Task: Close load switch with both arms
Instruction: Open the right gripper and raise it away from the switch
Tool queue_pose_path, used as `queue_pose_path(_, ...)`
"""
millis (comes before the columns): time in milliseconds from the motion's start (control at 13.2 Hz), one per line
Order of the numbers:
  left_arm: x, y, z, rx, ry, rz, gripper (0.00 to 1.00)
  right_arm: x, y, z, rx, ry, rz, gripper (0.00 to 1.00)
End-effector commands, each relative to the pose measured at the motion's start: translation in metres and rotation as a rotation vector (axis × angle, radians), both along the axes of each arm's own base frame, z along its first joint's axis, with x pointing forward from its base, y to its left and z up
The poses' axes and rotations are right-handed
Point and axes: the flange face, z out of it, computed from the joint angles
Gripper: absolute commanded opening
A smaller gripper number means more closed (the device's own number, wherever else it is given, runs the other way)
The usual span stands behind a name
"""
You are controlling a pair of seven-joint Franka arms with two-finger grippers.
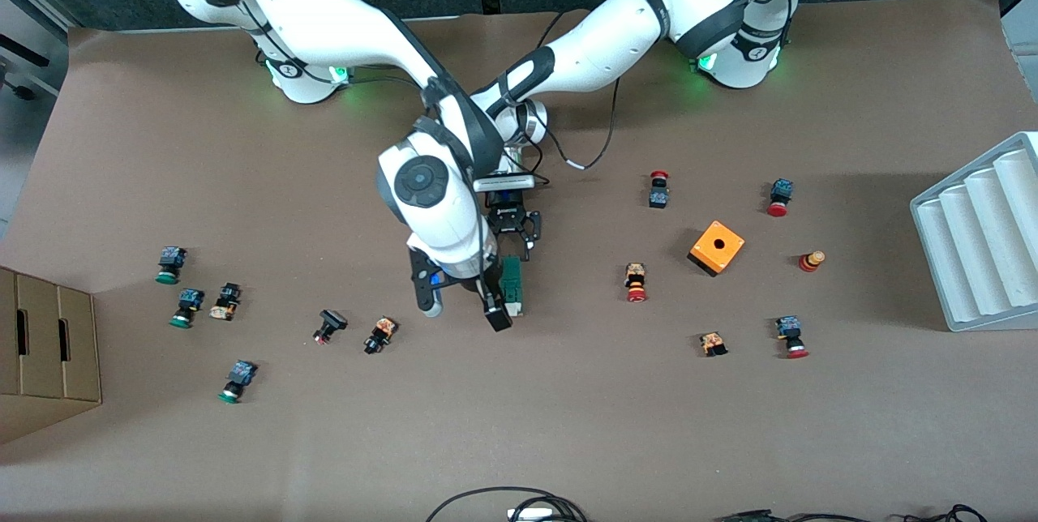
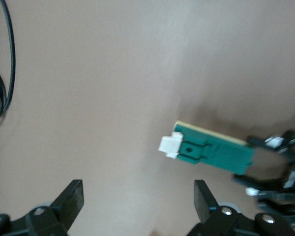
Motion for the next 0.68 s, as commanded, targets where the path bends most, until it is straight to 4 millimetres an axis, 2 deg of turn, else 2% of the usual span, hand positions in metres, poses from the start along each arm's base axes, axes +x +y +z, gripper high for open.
queue_pose_path(0,0.002,0.001,-0.015,-0.007,0.016,-0.003,0.69,-0.012,-0.038,0.043,-0.028,0.066,0.158,1.00)
queue_pose_path(227,0.002,0.000,-0.013,-0.008,0.014,-0.002,0.70,-0.012,-0.084,0.081,-0.062,0.121,0.348,1.00)
queue_pose_path(303,0.001,0.000,-0.014,-0.005,0.015,-0.005,0.73,-0.011,-0.100,0.094,-0.064,0.124,0.406,1.00)
queue_pose_path(529,0.003,-0.001,-0.010,-0.004,0.013,-0.003,0.74,-0.008,-0.184,0.132,-0.056,0.118,0.593,1.00)
queue_pose_path(605,0.003,-0.001,-0.010,-0.004,0.012,-0.003,0.74,-0.013,-0.212,0.148,-0.047,0.103,0.665,1.00)
